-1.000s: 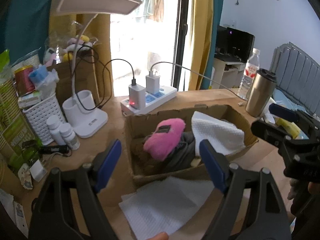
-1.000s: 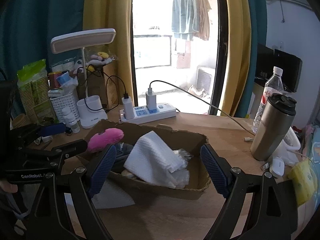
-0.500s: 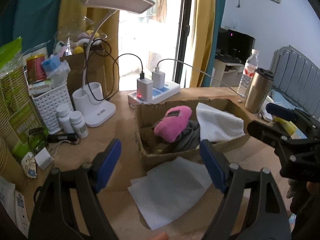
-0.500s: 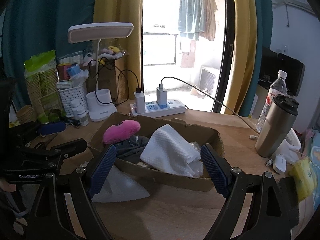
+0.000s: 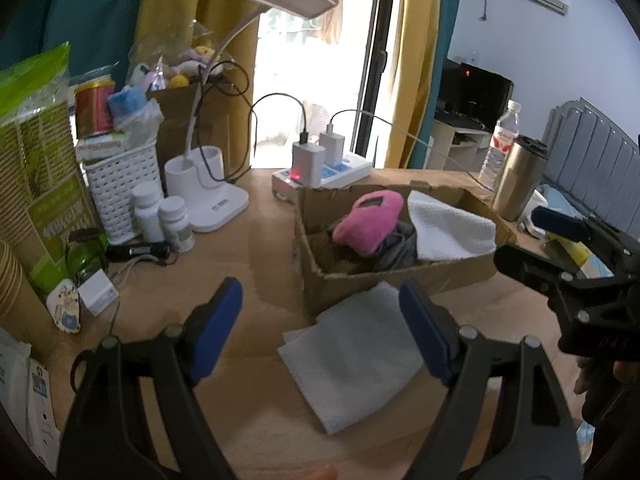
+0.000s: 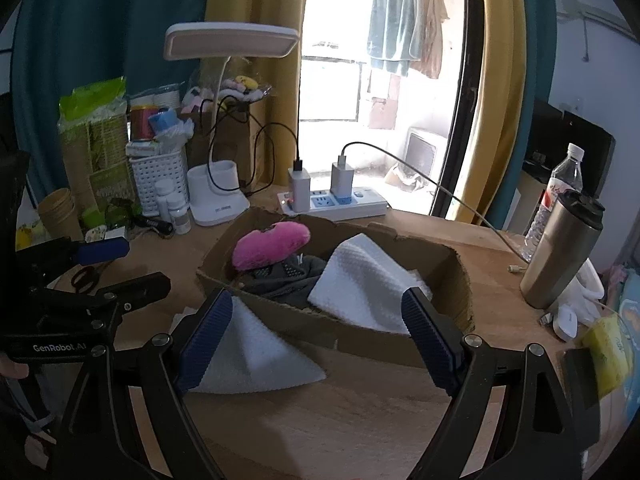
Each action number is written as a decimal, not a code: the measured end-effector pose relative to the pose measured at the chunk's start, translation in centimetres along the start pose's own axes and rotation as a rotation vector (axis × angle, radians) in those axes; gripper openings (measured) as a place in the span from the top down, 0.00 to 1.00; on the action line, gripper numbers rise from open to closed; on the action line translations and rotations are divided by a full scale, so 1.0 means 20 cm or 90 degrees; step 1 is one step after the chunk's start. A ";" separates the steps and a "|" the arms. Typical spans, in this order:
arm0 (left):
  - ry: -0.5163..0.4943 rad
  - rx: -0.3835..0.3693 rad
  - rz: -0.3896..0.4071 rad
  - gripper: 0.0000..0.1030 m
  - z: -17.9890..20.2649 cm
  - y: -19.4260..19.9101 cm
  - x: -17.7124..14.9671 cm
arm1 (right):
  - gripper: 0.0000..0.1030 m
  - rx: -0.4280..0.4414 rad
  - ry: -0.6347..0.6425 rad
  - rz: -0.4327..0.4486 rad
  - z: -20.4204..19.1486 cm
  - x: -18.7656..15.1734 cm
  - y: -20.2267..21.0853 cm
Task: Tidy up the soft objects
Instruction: 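Move the right tool back toward the white towel on the table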
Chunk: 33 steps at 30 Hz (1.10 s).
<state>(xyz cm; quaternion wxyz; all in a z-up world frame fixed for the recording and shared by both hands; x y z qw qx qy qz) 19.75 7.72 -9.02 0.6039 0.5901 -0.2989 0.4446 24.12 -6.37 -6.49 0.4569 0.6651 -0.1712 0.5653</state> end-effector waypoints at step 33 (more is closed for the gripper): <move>0.050 0.004 -0.050 0.20 -0.34 0.06 -0.30 | 0.19 0.102 0.028 -0.133 -0.46 -0.28 -0.25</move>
Point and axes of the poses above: each gripper's, at about its wrist camera, not at the fingertips, and y roughly against the way its jaws point, z to its right, x to its top, the point moved 7 cm from there along -y, roughly the way its jaws point, and after that the axes turned 11 degrees about z, right-handed, at the moved point
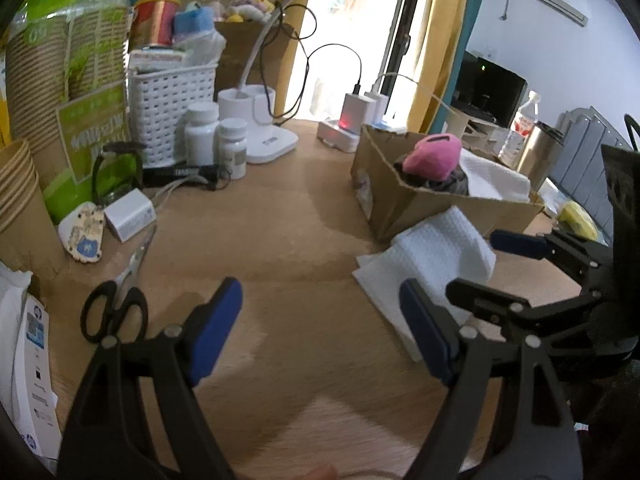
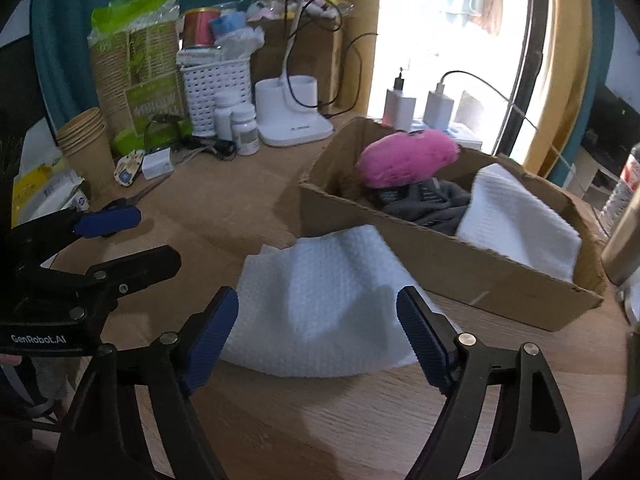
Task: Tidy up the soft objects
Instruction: 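Move the right tool back toward the white towel on the table, then grasp the white towel at its middle with the right tool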
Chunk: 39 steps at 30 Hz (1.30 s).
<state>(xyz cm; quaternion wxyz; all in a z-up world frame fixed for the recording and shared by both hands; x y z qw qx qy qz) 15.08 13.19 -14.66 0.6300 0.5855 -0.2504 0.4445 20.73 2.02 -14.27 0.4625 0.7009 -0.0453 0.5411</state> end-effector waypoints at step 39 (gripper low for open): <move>-0.020 0.009 -0.034 0.20 0.08 -0.02 -0.04 | 0.92 0.068 -0.025 -0.015 0.05 -0.08 -0.01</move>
Point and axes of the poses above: each gripper's, at about its wrist camera, not at the fingertips, and y roughly against the way its jaws point, z to its right, x to its top, the point moved 7 cm from there along -y, roughly the way its jaws point, and after that the axes turned 11 degrees about z, right-handed, at the moved point
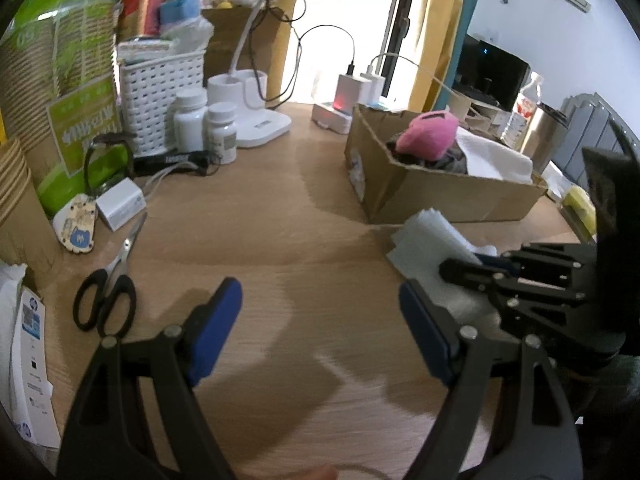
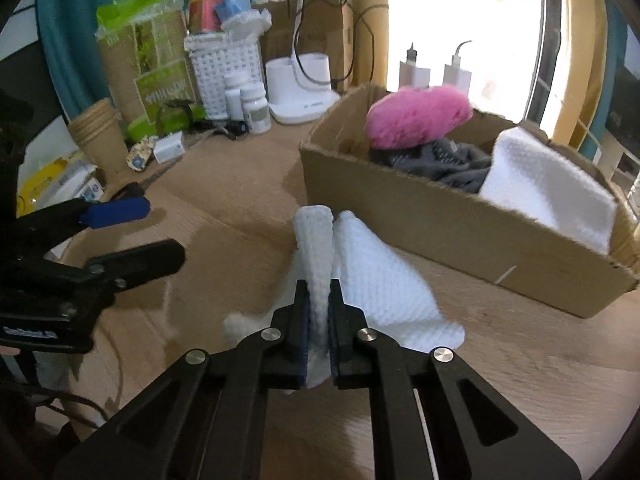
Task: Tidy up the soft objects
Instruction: 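Grasp the white towel at its middle with the right tool, then lift the white towel and carry it over the cardboard box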
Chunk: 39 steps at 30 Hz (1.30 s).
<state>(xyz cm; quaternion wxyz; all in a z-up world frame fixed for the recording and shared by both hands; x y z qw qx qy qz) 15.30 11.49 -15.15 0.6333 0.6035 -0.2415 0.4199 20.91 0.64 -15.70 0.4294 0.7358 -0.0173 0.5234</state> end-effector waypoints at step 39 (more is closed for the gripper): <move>-0.104 -0.037 0.074 0.20 0.57 -0.03 0.41 | 0.92 -0.086 -0.063 0.174 0.72 0.35 0.59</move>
Point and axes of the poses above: each gripper's, at about its wrist camera, not at the fingertips, and y roughly against the way its jaws point, z to its right, x to its top, the point moved 7 cm from there along -y, roughly the way its jaws point, and after that the axes turned 11 degrees about z, right-handed, at the moved point
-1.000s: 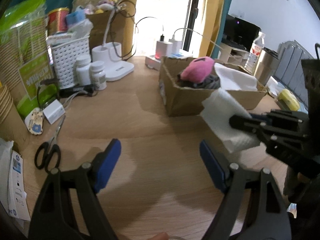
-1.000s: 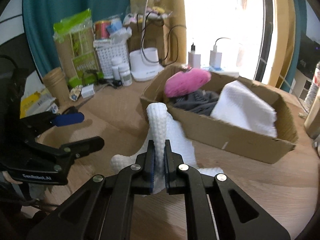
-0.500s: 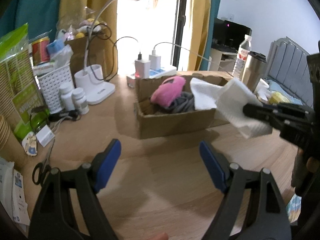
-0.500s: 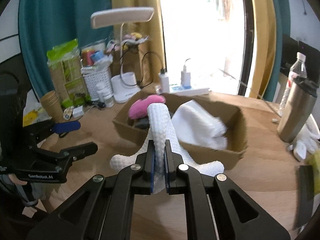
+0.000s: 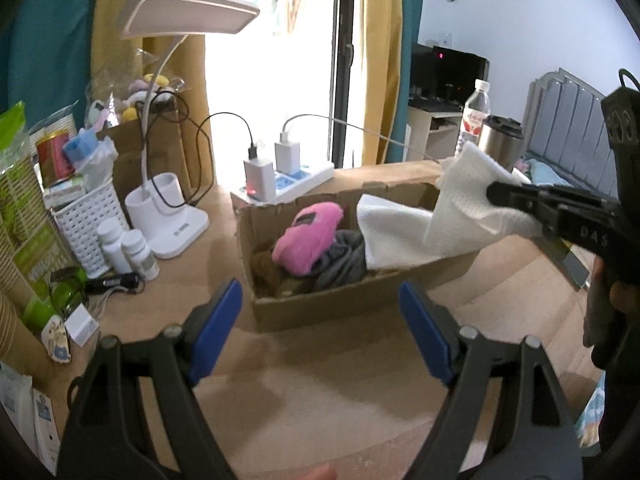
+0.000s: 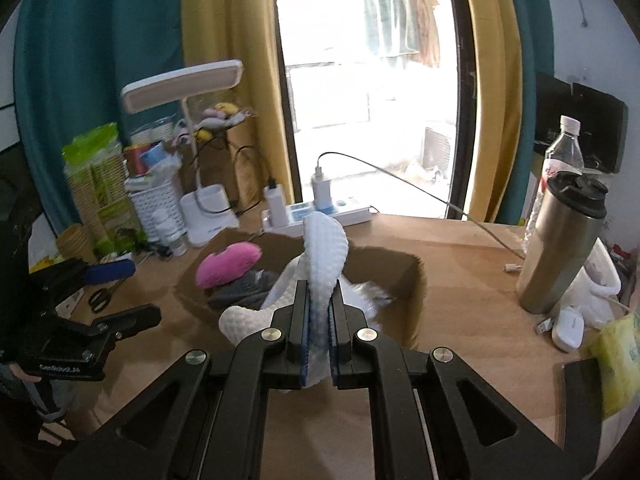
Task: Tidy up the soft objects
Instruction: 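Lift the white towel and carry it over the cardboard box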
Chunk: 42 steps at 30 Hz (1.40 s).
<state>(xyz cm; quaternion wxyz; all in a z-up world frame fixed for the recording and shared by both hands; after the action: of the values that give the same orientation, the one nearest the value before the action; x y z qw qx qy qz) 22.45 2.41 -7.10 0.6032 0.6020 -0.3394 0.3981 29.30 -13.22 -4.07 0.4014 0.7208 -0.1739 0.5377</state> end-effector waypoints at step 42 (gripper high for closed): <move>0.063 -0.015 -0.040 0.20 -0.08 -0.31 -0.01 | 0.49 -0.175 -0.005 -0.058 0.40 -0.21 -0.36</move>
<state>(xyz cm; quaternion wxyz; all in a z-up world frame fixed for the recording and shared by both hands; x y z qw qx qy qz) 27.78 4.21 -10.23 0.6385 0.5849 -0.2946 0.4041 37.77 -15.77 -11.55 0.5195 0.6683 -0.2149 0.4871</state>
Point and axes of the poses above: each gripper's, at about its wrist camera, not at the fingertips, and y roughly against the way its jaws point, z to its right, x to its top, the point moved 7 cm from there along -y, roughly the way its jaws point, and after that the axes turned 11 degrees about z, right-handed, at the moved point
